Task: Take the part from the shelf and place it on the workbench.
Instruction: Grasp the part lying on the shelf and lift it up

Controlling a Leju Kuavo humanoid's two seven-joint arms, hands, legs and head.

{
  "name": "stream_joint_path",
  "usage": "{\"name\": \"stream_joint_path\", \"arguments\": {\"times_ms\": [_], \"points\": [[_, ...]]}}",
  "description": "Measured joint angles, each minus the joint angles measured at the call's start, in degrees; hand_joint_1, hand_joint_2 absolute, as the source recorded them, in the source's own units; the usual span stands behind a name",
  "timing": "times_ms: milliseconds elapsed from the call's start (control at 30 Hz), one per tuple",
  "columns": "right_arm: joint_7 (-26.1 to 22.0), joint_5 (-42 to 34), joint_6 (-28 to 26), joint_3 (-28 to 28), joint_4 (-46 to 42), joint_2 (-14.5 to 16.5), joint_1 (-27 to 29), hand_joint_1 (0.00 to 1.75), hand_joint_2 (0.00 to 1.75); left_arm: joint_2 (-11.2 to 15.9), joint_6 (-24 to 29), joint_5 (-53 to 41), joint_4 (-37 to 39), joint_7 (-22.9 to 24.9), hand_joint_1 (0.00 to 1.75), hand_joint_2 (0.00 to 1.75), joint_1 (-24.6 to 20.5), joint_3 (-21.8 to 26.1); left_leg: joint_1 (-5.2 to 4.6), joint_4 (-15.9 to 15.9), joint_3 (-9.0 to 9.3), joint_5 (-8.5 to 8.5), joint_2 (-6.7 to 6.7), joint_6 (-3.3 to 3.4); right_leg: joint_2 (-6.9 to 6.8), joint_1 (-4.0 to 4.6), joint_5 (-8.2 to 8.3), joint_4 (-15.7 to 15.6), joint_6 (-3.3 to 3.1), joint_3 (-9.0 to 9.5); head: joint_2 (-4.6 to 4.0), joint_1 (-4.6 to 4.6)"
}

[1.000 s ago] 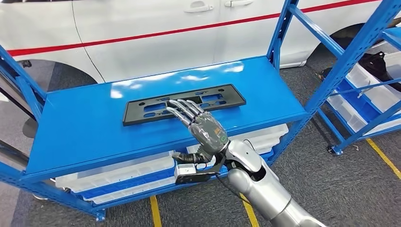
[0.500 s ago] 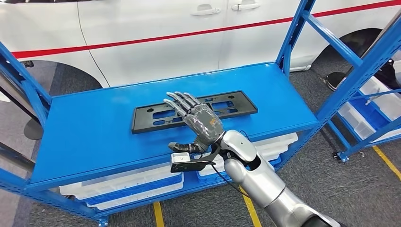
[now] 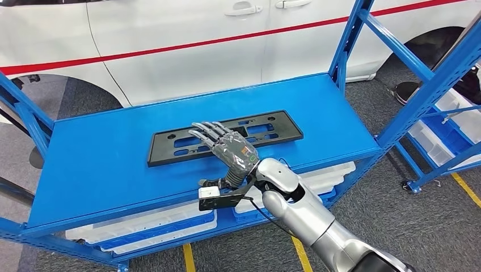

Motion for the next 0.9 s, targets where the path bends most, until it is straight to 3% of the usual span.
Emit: {"name": "stream_joint_path", "arguments": {"times_ms": [400, 667, 900], "points": [[0.6, 0.2, 1.0, 4.9, 6.9, 0.6, -3.7, 0.00, 1.75, 0.0, -0.3, 0.9, 0.0, 0.2, 0.00, 0.00, 0.0, 0.0, -0.01, 0.0, 0.21, 0.08, 0.02, -0.29, -0.01, -0.18, 0.07, 0.1, -0.02, 0.16, 0.00, 0.02], [1.9, 2.7, -6.9, 6.7, 16.3, 4.2, -5.2, 0.00, 1.75, 0.3, 0.0, 0.9, 0.0, 2.1, 0.00, 0.00, 0.3, 0.0, -0.02, 0.0, 0.22, 0.05, 0.03, -0.32, 0.00, -0.23, 0.06, 0.1, -0.02, 0.18, 0.00, 0.02], [2.9, 4.0, -8.2, 7.3, 22.0, 6.5, -7.5, 0.00, 1.75, 0.3, -0.1, 0.9, 0.0, 1.9, 0.00, 0.00, 0.3, 0.0, -0.02, 0.1, 0.22, 0.05, 0.06, -0.32, -0.01, -0.23, 0.07, 0.1, -0.01, 0.19, 0.00, 0.02]]}}
